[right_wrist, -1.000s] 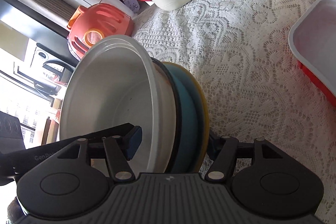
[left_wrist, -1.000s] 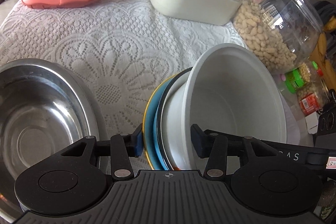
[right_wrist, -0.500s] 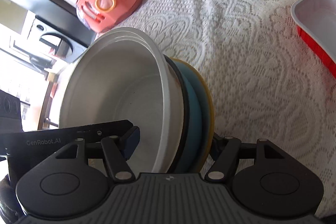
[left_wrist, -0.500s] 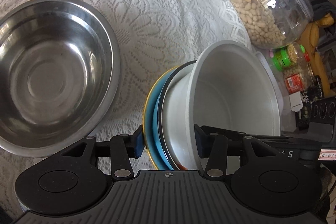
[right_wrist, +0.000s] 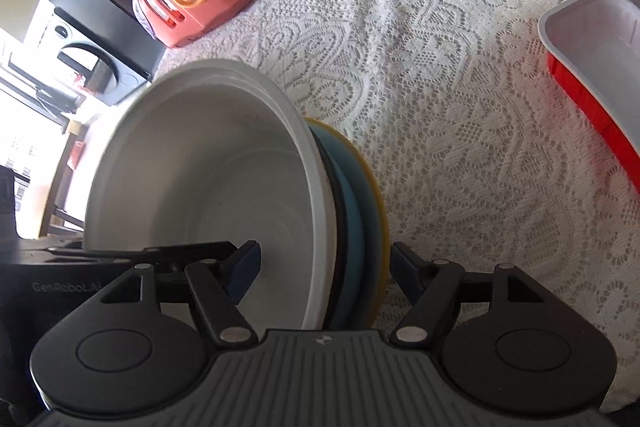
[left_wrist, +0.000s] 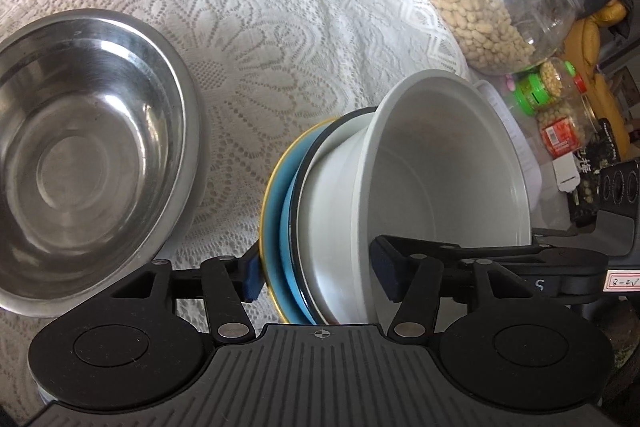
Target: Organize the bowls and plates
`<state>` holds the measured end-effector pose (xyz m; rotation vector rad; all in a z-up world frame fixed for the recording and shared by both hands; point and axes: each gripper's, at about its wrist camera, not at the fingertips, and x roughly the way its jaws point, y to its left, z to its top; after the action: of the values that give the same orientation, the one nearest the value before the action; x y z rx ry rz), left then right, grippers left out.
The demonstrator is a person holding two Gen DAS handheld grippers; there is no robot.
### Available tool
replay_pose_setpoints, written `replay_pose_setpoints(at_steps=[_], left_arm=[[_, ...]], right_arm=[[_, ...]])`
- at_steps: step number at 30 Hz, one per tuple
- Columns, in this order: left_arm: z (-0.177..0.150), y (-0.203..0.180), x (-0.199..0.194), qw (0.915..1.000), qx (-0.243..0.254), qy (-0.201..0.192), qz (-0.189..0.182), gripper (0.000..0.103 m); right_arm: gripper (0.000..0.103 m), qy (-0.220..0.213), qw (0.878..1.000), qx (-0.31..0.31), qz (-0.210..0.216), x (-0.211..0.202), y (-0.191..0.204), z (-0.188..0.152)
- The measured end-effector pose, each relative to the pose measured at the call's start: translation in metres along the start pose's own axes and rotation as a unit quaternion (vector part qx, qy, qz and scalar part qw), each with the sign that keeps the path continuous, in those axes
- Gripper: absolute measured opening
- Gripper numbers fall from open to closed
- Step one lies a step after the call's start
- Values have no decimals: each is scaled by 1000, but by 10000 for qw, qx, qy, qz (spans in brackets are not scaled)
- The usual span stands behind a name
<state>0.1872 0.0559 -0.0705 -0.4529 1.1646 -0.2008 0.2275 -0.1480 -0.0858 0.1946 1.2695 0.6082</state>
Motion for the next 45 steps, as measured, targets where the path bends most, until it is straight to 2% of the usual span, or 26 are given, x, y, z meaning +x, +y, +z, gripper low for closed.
replay_pose_setpoints(at_steps=[11, 18, 24, 29, 31, 33, 36, 38, 40, 42, 44, 45], left_arm=[[-2, 5, -2, 9996, 139, -31, -236, 61], [-5, 8, -3, 9980, 301, -50, -553, 73], [-5, 11, -6, 9973, 224, -68, -699, 75], [-4, 15, -6, 9967, 87, -67, -800, 76], [-4, 18, -7, 9964, -22, -107, -841, 75], [-3, 19, -8, 9967, -79, -131, -800, 69], [-5, 16, -8, 9974, -144, -145, -688, 67], [-5, 14, -10, 9979, -196, -146, -608, 67], [-5, 13, -12, 9981, -276, -149, -534, 67], [-5, 12, -13, 9980, -344, -146, -502, 67], [-5, 11, -13, 9982, -370, -116, -462, 67], [-5, 10, -13, 9984, -347, -104, -425, 67]], right_arm=[[84, 264, 9989, 40, -376, 3, 4, 2], [93, 317, 9981, 435, -284, 5, -7, 2], [99, 166, 9972, 730, -57, 4, -15, -3], [99, 123, 9950, 985, 103, 3, -20, -5], [100, 107, 9928, 1155, 300, 3, -25, -7], [103, 26, 9904, 1235, 619, 2, -34, -10], [103, 146, 9942, 767, 739, 3, -32, -8], [98, 126, 9959, 700, 567, 1, -29, -8], [86, 13, 9977, 611, 295, 0, -21, -6], [82, -218, 9987, 455, 33, -4, -13, -3], [77, -300, 9990, 335, 29, -5, -6, -4], [72, -249, 9990, 325, 159, -5, -4, -5]])
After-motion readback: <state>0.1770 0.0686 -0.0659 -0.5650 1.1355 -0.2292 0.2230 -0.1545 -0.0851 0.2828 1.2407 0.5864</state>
